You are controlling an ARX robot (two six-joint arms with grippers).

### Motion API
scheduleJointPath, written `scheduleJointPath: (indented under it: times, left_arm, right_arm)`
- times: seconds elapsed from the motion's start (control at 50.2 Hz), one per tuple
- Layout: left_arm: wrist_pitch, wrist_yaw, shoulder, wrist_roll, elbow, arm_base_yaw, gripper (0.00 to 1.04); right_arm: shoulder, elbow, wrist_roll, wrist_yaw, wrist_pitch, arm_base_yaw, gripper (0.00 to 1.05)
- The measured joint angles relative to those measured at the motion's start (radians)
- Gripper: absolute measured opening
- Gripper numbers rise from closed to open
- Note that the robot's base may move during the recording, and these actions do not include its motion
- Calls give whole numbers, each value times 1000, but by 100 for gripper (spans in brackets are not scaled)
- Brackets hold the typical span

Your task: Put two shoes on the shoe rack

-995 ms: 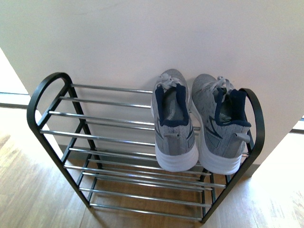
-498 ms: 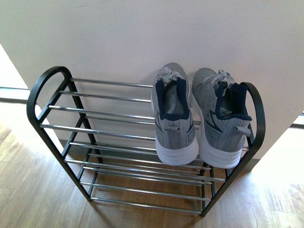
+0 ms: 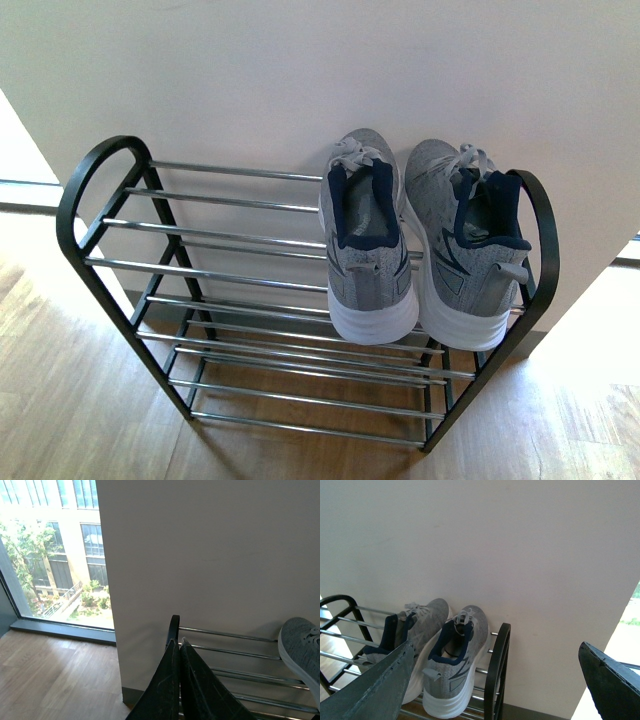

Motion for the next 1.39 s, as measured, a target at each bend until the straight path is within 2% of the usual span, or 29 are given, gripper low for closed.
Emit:
scheduleJointPath:
  times: [0.597, 0.697, 1.015, 1.115, 1.394]
  left_arm:
    - [-203, 0, -205, 0, 0, 0, 1]
    - [-355, 0, -323, 0, 0, 0, 1]
    - [-377, 0, -361, 0, 0, 2, 2]
    - [-377, 0, -361, 0, 0, 2, 13]
    - [-377, 0, -361, 0, 0, 2, 56]
  right_arm:
    - [0, 0, 0, 0, 0, 0, 96]
    - [0, 0, 0, 0, 0, 0, 96]
    - [-1, 0, 0, 0, 0, 0, 96]
    - [-1, 0, 0, 0, 0, 0, 96]
    - [-1, 0, 0, 0, 0, 0, 96]
